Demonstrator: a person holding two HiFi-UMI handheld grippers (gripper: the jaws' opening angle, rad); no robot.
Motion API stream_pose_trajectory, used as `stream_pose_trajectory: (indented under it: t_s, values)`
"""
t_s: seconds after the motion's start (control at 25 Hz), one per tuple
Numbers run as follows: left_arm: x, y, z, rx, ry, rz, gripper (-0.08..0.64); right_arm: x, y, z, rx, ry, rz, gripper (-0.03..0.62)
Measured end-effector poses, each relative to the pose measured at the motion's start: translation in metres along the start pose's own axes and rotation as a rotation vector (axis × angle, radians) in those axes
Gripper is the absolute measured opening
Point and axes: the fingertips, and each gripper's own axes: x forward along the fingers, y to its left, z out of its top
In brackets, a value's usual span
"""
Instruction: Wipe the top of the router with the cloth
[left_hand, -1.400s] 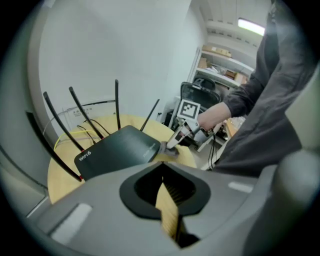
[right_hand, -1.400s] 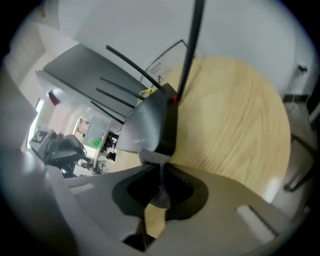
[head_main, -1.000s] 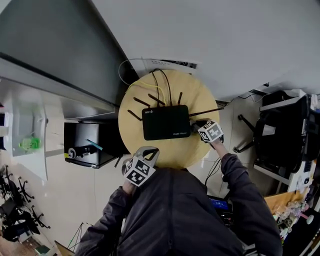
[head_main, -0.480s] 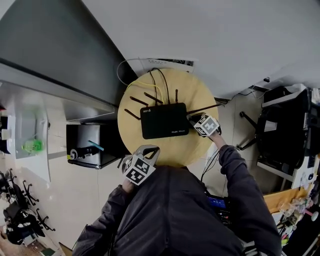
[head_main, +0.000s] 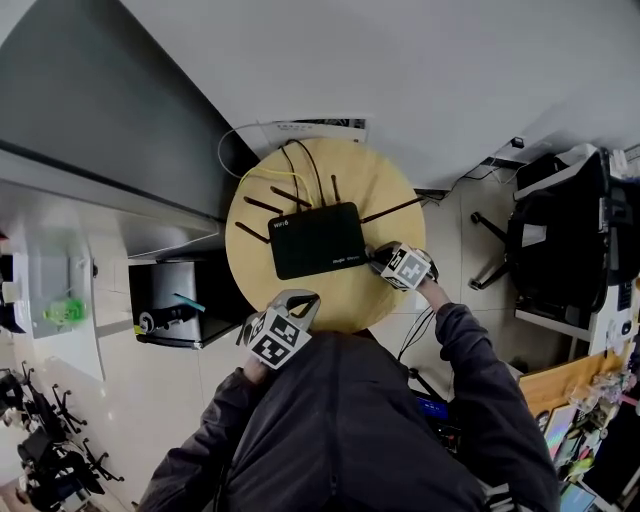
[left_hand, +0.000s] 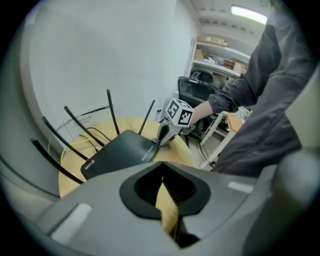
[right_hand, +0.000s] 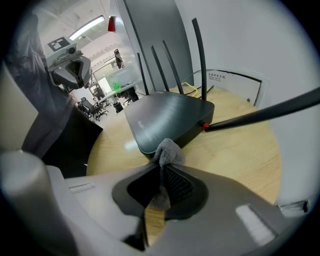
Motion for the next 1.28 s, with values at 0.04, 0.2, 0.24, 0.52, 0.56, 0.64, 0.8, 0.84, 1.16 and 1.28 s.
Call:
stream_pose_trajectory:
  t_s: [0.04, 0.2, 0.24, 0.52, 0.56, 0.64, 0.8, 0.84, 1.16, 1.28]
  values:
    - [0.001, -0.001, 0.001, 0.003, -0.003, -0.003, 0.002, 0.0, 0.001, -0.002, 0.012, -0.005, -0.008, 0.026]
    - [0.001, -0.005, 0.001, 0.015, -0.008, -0.008, 0.002, -0.012, 0.001, -0.001, 0.105, -0.049, -0.095, 0.026]
    - [0.001, -0.005, 0.0, 0.016, -0.006, -0.008, 0.002, -0.018, 0.005, 0.003, 0.133, -0.078, -0.109, 0.026]
    - [0.006, -0.01, 0.001, 0.021, -0.011, -0.021, 0.002, -0.064, 0.073, 0.038, 0.187, -0.285, -0.138, 0.026]
    - [0.006, -0.01, 0.002, 0.025, -0.014, -0.023, 0.002, -0.071, 0.086, 0.042, 0.164, -0.293, -0.156, 0.026]
    - [0.007, -0.012, 0.002, 0.024, -0.015, -0.027, 0.002, -0.086, 0.112, 0.05, 0.13, -0.321, -0.177, 0.026]
    - [0.007, -0.017, 0.003, 0.025, -0.029, -0.037, 0.002, -0.109, 0.144, 0.055, 0.162, -0.383, -0.185, 0.026]
    - [0.007, -0.019, 0.005, 0.032, -0.032, -0.041, 0.002, -0.112, 0.148, 0.054, 0.159, -0.384, -0.192, 0.026]
    - [0.009, -0.022, 0.009, 0.054, -0.05, -0.047, 0.002, -0.121, 0.15, 0.058, 0.13, -0.381, -0.222, 0.025]
    - [0.009, -0.024, 0.007, 0.053, -0.04, -0.048, 0.002, -0.121, 0.151, 0.062, 0.125, -0.388, -0.222, 0.026]
